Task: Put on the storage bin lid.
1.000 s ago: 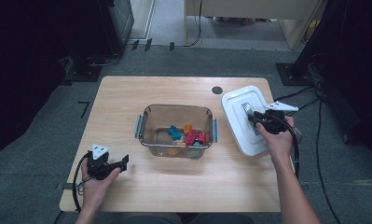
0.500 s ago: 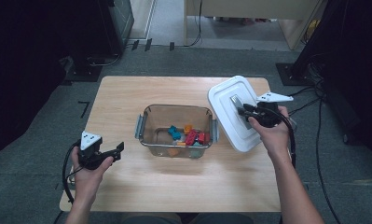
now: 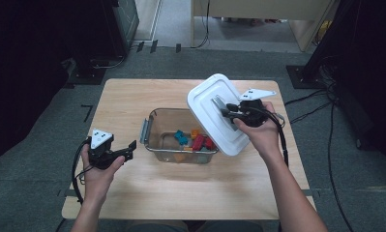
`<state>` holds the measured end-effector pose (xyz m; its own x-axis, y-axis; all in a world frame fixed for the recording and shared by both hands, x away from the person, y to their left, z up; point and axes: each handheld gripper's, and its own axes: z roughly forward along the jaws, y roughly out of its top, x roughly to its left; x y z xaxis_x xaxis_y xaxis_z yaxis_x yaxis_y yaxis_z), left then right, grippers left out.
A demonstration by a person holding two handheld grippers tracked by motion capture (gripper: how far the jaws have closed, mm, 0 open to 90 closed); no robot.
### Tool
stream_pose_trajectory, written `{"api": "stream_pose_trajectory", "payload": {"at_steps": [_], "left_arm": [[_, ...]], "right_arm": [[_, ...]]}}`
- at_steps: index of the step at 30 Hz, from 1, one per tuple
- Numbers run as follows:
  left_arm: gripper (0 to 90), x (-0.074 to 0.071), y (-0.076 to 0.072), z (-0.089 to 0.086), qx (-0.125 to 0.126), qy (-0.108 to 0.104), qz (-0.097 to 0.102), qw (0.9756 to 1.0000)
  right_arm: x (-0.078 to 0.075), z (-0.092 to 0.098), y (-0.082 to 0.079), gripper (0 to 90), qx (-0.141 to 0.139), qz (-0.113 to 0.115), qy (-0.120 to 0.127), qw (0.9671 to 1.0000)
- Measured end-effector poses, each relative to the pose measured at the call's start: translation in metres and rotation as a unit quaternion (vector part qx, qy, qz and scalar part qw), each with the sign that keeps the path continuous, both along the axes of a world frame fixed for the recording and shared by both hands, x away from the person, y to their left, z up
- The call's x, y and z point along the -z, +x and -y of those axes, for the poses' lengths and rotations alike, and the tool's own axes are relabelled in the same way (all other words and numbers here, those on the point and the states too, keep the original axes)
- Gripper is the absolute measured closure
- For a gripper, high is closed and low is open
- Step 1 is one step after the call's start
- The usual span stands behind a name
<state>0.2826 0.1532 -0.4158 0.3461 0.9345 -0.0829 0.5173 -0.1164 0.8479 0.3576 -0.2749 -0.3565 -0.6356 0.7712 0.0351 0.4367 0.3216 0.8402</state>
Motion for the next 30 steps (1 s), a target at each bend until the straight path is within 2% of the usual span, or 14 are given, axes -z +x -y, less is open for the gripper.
{"api": "stream_pose_trajectory", "payload": {"at_steps": [6,12,25,30], "left_arm": [[13.9,-0.003,0.000,0.002,0.004,-0.005,0.002,1.0000],[13.9,-0.004,0.000,0.006,0.006,-0.011,0.004,0.9999],[13.9,-0.007,0.002,0.009,0.008,0.005,0.005,0.9999],[13.9,-0.009,0.003,0.009,0.008,0.001,0.005,1.0000]], "right_arm": [[-0.001,-0.033,0.004,68.4,-0.039,-0.004,-0.011,0.9992],[0.005,-0.060,0.008,68.5,-0.072,-0.015,-0.028,0.9969],[0.020,-0.106,0.010,68.4,-0.132,-0.027,-0.062,0.9889],[0.021,-0.116,0.009,68.4,-0.151,-0.024,-0.064,0.9862]]}}
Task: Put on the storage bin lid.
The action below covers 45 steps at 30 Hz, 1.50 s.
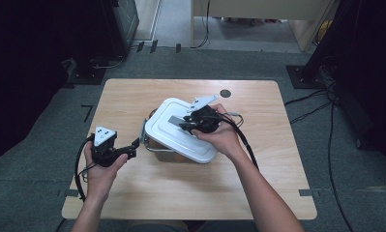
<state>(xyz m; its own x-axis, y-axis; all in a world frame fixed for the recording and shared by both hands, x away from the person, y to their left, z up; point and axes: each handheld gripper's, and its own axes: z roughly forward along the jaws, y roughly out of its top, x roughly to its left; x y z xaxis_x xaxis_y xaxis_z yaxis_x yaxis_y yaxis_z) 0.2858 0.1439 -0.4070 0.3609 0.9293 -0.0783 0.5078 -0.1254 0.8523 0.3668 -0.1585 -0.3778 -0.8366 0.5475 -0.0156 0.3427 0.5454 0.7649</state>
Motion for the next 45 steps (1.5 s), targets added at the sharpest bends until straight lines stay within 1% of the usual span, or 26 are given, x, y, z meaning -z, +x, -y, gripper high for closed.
{"api": "stream_pose_trajectory", "payload": {"at_steps": [3,6,7,8,9,11,13,14,15,17,18,19,21,24,26,27,28,29,30,32,34,36,38,41,45], "left_arm": [[13.9,-0.001,0.001,0.002,-0.001,0.005,0.001,1.0000],[13.9,-0.002,0.002,0.004,-0.001,0.005,0.002,1.0000],[13.9,-0.003,0.003,0.005,0.000,0.004,0.002,1.0000],[13.9,-0.004,0.003,0.005,0.000,0.003,0.002,1.0000],[14.0,-0.005,0.004,0.006,-0.001,0.004,0.002,1.0000],[14.0,-0.007,0.006,0.008,-0.005,0.007,0.002,1.0000],[14.3,-0.009,0.008,0.010,-0.006,0.010,0.000,0.9999],[14.3,-0.011,0.010,0.012,-0.007,0.008,0.000,0.9999],[14.3,-0.012,0.011,0.013,-0.006,0.007,0.000,1.0000],[14.4,-0.013,0.015,0.016,-0.007,0.005,-0.002,1.0000],[14.4,-0.014,0.017,0.017,-0.007,0.007,-0.004,1.0000],[14.5,-0.014,0.019,0.019,-0.007,0.007,-0.005,0.9999],[14.6,-0.014,0.024,0.022,-0.006,0.008,-0.009,0.9999],[14.6,-0.013,0.030,0.027,-0.004,0.013,-0.012,0.9998],[14.6,-0.011,0.033,0.030,-0.005,0.013,-0.011,0.9998],[14.6,-0.011,0.034,0.031,-0.007,0.016,-0.011,0.9998],[14.9,-0.011,0.036,0.033,-0.012,0.021,-0.011,0.9997],[15.1,-0.011,0.037,0.034,-0.015,0.021,-0.012,0.9996],[15.1,-0.011,0.038,0.035,-0.017,0.020,-0.012,0.9996],[15.2,-0.011,0.041,0.037,-0.018,0.022,-0.013,0.9995],[15.5,-0.009,0.044,0.040,-0.016,0.033,-0.019,0.9992],[15.5,-0.009,0.046,0.039,-0.013,0.030,-0.022,0.9992],[15.5,-0.009,0.045,0.038,-0.016,0.032,-0.022,0.9991],[15.6,-0.009,0.042,0.036,-0.014,0.028,-0.026,0.9992],[15.6,-0.009,0.036,0.037,-0.004,0.027,-0.027,0.9993]], "right_arm": [[0.001,-0.005,0.000,68.4,-0.006,0.000,0.005,1.0000],[0.002,-0.007,0.001,68.1,-0.017,-0.007,0.013,0.9998],[0.002,-0.007,0.001,66.9,-0.018,-0.009,0.015,0.9997],[0.001,-0.007,0.001,62.2,-0.016,-0.012,0.018,0.9996],[0.000,-0.006,0.001,59.0,-0.013,-0.012,0.021,0.9996],[-0.004,-0.001,0.000,55.3,-0.007,-0.012,0.032,0.9994],[-0.007,0.004,-0.001,53.1,0.000,-0.008,0.041,0.9991],[-0.009,0.008,-0.002,51.7,0.007,-0.005,0.044,0.9990],[-0.012,0.014,-0.003,50.7,0.023,-0.002,0.045,0.9987],[-0.013,0.021,-0.004,49.7,0.045,-0.003,0.046,0.9979],[-0.014,0.029,-0.005,49.6,0.065,-0.004,0.045,0.9969],[-0.014,0.033,-0.005,49.0,0.077,-0.004,0.045,0.9960],[-0.012,0.047,-0.008,48.6,0.111,-0.003,0.044,0.9928],[-0.008,0.068,-0.012,48.0,0.156,-0.008,0.051,0.9864],[-0.004,0.080,-0.015,47.0,0.181,-0.013,0.053,0.9819],[-0.001,0.087,-0.016,47.1,0.198,-0.017,0.058,0.9784],[0.001,0.091,-0.017,47.0,0.204,-0.021,0.063,0.9768],[0.004,0.095,-0.017,46.9,0.211,-0.028,0.067,0.9749],[0.007,0.096,-0.017,46.5,0.216,-0.031,0.065,0.9737],[0.011,0.097,-0.017,46.3,0.218,-0.036,0.065,0.9732],[0.014,0.094,-0.018,45.8,0.214,-0.040,0.063,0.9740],[0.015,0.092,-0.017,46.0,0.212,-0.040,0.067,0.9740],[0.015,0.092,-0.016,46.2,0.223,-0.033,0.063,0.9722],[0.016,0.096,-0.012,46.4,0.235,-0.032,0.069,0.9689],[0.016,0.098,-0.007,45.7,0.242,-0.035,0.073,0.9670]]}}
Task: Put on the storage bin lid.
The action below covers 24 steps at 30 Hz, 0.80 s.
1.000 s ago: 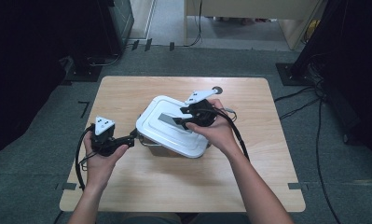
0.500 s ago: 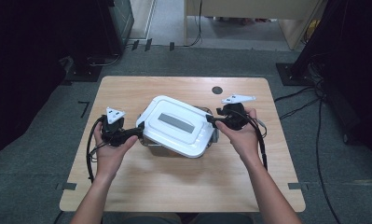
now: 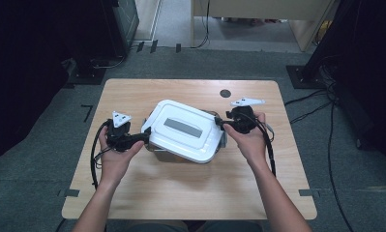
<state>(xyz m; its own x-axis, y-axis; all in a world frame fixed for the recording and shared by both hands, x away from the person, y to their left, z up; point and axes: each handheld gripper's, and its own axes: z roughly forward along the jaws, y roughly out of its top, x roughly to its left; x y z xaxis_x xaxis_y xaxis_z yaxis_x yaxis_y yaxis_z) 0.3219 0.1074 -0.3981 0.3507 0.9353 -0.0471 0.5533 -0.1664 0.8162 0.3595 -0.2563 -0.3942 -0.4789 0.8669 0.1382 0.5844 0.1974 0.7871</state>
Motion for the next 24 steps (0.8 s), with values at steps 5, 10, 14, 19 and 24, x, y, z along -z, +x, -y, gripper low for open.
{"api": "stream_pose_trajectory", "payload": {"at_steps": [5,10,14,19,24], "left_arm": [[15.6,0.000,-0.009,0.003,0.011,-0.002,-0.003,0.9999],[15.6,0.002,-0.017,0.004,0.011,-0.009,0.001,0.9999],[15.6,0.003,-0.021,0.005,0.009,-0.011,0.000,0.9999],[16.4,0.009,-0.026,0.008,0.010,-0.004,0.000,0.9999],[16.4,0.013,-0.029,0.007,0.008,-0.015,0.013,0.9998]], "right_arm": [[-0.001,-0.004,0.007,45.7,0.008,0.007,-0.015,0.9998],[-0.001,-0.009,0.016,45.3,0.014,0.016,-0.018,0.9996],[0.000,-0.013,0.024,44.4,0.017,0.016,-0.015,0.9996],[0.007,-0.014,0.033,42.8,0.020,0.012,-0.023,0.9995],[0.011,-0.008,0.031,41.7,0.021,0.013,0.002,0.9997]]}}
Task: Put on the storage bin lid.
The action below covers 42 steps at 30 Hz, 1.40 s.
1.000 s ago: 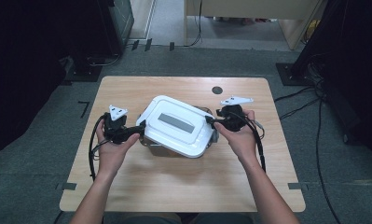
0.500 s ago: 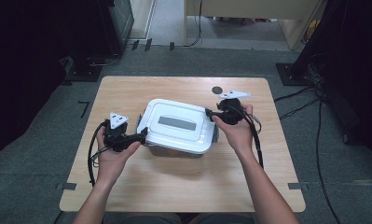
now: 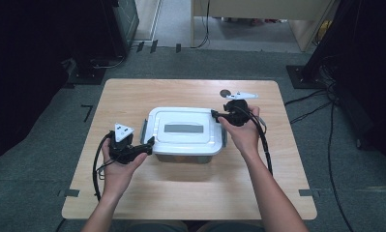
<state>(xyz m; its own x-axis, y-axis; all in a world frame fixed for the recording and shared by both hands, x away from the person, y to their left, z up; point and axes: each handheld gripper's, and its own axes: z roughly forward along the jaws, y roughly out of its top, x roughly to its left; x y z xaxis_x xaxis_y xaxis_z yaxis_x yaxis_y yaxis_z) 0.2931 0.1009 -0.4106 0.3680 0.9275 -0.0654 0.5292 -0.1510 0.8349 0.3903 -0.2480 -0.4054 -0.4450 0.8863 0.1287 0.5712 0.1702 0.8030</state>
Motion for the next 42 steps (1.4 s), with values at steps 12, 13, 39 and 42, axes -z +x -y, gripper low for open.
{"api": "stream_pose_trajectory", "payload": {"at_steps": [12,13,39,42], "left_arm": [[13.6,-0.008,-0.008,-0.011,0.015,-0.006,0.031,0.9994],[13.5,-0.010,-0.009,-0.014,0.014,-0.012,0.035,0.9992],[12.9,0.030,-0.035,-0.071,-0.001,-0.022,0.042,0.9989],[12.9,0.038,-0.037,-0.075,-0.001,-0.019,0.039,0.9990]], "right_arm": [[-0.011,0.014,-0.017,27.5,-0.017,0.033,0.011,0.9992],[-0.012,0.015,-0.019,26.6,-0.019,0.034,0.007,0.9992],[-0.001,0.070,-0.083,24.6,-0.008,0.044,0.017,0.9989],[0.005,0.074,-0.088,24.6,-0.009,0.041,0.015,0.9990]]}}
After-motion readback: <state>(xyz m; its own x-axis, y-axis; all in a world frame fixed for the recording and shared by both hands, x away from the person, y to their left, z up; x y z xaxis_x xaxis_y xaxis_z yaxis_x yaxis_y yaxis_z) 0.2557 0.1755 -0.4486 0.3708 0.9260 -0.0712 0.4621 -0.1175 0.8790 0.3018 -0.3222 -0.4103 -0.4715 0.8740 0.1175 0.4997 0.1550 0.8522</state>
